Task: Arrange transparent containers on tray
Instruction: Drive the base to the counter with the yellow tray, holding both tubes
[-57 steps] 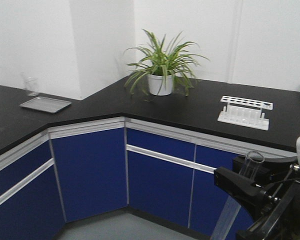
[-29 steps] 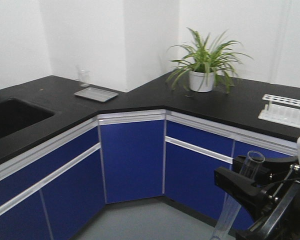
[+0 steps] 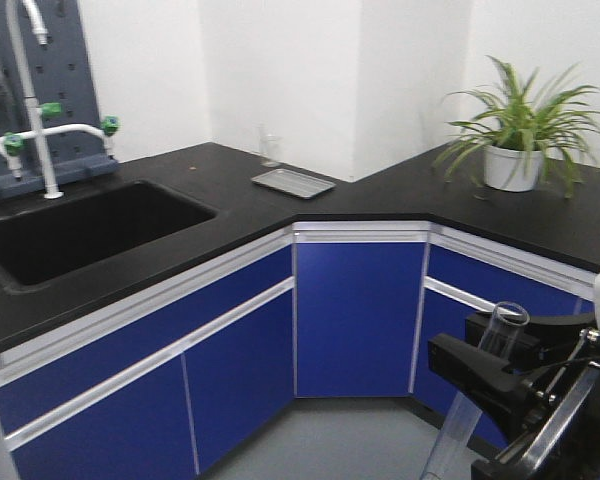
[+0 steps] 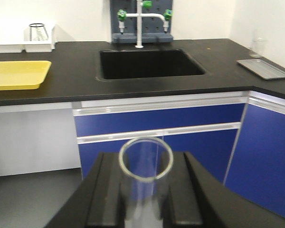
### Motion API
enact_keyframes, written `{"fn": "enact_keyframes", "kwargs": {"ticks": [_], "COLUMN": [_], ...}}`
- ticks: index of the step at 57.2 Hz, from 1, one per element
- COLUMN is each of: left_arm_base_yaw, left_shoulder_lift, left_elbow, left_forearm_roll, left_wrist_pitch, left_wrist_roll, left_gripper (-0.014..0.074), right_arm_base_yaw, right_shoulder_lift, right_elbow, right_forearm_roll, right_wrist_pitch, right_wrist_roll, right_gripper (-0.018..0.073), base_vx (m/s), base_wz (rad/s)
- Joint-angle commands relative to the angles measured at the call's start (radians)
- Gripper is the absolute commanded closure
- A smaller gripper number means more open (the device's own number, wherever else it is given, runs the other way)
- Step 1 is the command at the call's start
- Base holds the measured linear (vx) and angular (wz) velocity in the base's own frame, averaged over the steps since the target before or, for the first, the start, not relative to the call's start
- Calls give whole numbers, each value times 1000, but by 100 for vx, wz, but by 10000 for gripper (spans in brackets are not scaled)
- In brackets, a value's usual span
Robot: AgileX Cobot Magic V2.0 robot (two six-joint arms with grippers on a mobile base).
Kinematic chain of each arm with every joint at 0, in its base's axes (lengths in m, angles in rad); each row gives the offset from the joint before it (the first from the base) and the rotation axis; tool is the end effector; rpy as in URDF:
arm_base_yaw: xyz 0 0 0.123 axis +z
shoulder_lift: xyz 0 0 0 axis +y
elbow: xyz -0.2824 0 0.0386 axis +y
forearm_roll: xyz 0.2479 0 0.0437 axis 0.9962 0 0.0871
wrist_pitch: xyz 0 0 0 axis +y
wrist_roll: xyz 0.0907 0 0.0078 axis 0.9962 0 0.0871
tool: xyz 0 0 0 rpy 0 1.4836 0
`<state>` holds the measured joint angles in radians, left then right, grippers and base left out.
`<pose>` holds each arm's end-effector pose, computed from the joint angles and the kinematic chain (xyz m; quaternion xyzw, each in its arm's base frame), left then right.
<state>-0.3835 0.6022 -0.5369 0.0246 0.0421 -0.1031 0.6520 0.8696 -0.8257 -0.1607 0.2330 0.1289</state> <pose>0.1209 -0.0487 0.3402 0.1081 0.7060 -0.1599 0.6814 0.1501 0.1103 0.3794 -0.2454 0.7298 0.1824 0.6115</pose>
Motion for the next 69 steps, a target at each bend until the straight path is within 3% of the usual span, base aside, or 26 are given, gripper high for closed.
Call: {"fn": "enact_keyframes", "kwargs": {"ticks": [1,69], "left_arm_base_yaw": [-6,-6], "left_shoulder_lift": [1,1], "left_elbow": [-38,-38], "left_forearm_roll": [-8,-8], "left_wrist_pitch": [-93,-93], "left_wrist_roll": [-6,-6], "left_gripper": [395,395], "right_arm_base_yaw": [-2,-2], "right_shoulder_lift": [-12,-12], "right_elbow": [-31,-31], "right_forearm_roll": [-5,-5], "right_wrist_pitch": [-86,-86], "right_wrist_roll": [-9,-9], "right_gripper": [568,568], "base_vx": [6,17], "base_wz": [35,53]}}
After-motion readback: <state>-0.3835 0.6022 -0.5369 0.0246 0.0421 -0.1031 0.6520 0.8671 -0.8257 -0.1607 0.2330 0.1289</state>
